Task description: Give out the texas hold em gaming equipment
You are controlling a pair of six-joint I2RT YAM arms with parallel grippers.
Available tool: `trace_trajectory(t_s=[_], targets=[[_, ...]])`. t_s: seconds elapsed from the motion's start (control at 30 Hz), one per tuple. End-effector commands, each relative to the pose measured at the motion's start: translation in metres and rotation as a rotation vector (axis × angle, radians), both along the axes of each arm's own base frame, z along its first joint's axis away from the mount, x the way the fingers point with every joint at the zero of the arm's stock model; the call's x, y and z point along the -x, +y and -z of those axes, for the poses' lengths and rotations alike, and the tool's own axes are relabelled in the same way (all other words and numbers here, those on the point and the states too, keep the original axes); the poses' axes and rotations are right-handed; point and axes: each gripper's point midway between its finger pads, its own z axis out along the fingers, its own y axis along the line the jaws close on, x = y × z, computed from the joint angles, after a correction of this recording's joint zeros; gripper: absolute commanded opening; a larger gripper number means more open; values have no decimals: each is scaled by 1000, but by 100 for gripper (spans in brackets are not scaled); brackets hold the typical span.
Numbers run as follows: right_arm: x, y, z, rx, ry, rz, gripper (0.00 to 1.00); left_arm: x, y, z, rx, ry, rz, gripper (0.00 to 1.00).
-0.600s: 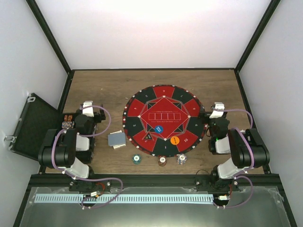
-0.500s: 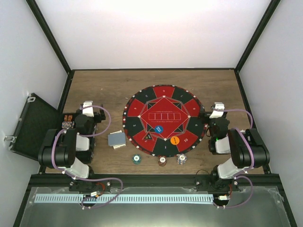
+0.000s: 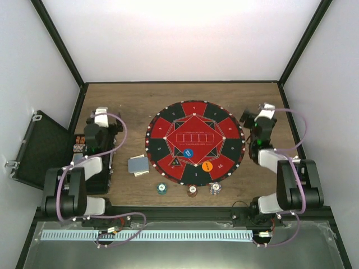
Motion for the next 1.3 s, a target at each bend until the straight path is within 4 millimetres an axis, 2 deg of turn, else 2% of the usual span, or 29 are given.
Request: trace_trajectory(t_s=[0.0,0.1,0.13,0.2,0.3,0.4,0.5,0.67,0.8,0.9,1.07,1.27], targets=[[-7,-14,-4,-111,165,125,100,0,0,-11,-48,119,39,100],[-2,-3,-31,-359,57,106,100,-1,0,-24,-3,205,91,100],[1,6,-41,-413,33,53,100,-1,-1,-29,2,228,106,100],[3,50,-65,-447,8,-218,100,1,-2,-36,-6,277,130,100],[8,105,-78,-442,61,-472,100,7,1,-38,-17,343,143,100],[26,179,-60,-286,201,-600,100,15,5,-34,-2,399,162,100],[63,248,-38,-196,303,-738,96,22,13,-30,24,435,170,100],[139,329,23,-66,531,-932,82,31,21,-30,40,504,202,100],[185,351,67,20,670,-995,69,37,28,-36,59,509,209,100],[203,351,88,36,731,-1006,61,41,29,-42,47,497,211,100],[210,346,102,53,774,-1012,57,46,27,-45,44,496,213,100],[204,340,124,127,820,-964,51,49,25,-39,57,517,221,100]])
